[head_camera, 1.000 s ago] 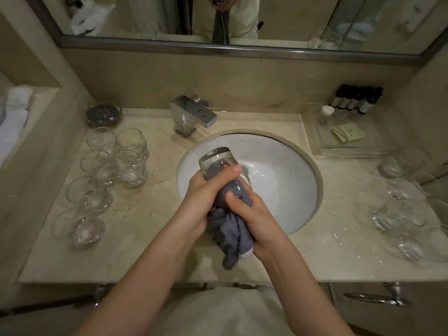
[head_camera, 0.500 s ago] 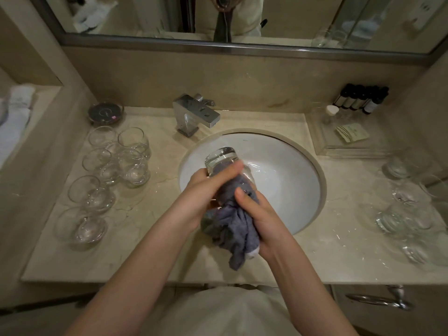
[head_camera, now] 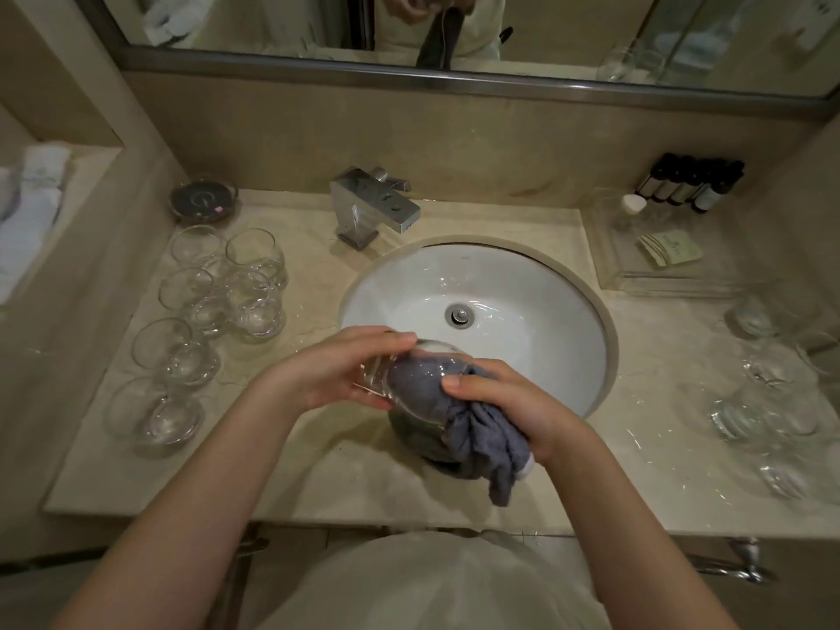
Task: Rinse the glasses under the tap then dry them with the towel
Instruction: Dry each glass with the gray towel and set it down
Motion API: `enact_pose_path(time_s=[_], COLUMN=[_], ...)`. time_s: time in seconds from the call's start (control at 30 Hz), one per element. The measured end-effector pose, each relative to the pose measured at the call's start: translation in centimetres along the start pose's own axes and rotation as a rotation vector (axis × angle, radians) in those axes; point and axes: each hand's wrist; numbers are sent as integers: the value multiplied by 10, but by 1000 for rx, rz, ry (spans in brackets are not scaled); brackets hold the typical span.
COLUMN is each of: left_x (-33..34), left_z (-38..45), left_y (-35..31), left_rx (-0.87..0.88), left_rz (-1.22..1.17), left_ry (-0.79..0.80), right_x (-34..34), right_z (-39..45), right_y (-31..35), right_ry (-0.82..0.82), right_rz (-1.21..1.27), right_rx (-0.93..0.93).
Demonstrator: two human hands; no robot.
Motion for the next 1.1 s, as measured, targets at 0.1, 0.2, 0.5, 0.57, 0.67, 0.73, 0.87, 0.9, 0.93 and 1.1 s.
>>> enact_pose_path(time_s=[0.1,0.2,0.5,0.57,0.67,0.73,0.87,0.9,0.93,1.1], left_x=[-7,-10,-7,-10,-14,-17,-23,-25,-25,-34], left_z=[2,4,6,7,8,5,2,2,1,-4], left_y=[-11,-14,-3,0,4,5,4,3,2,-3], left_rx=[17,55,272,322,357,357,293,270,245,208], left_rz=[170,196,293,312,330,353,442,457,464,439], left_ry=[61,65,-2,-19,-8,12,34,45,56,75], right_x=[2,3,1,2,4,4,5,6,7,6], right_z=[0,1,-1,0,0,1,2,2,3,7], right_y=[2,-1,-4,-6,-6,-7,-8,-8,-9,-9], right_ry=[46,48,52,61,56,47,54,57,57,25], right_rz=[-2,41,146,172,187,188,182,181,179,233], right_rx=[8,-5,19,10,14,30,40,42,46,20])
Point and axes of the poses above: each hand's wrist, its own z-axis towards the middle knuckle, its own x-axis out of the palm, y = z × x, and after that the axes turned 3 degrees about -x, right-handed
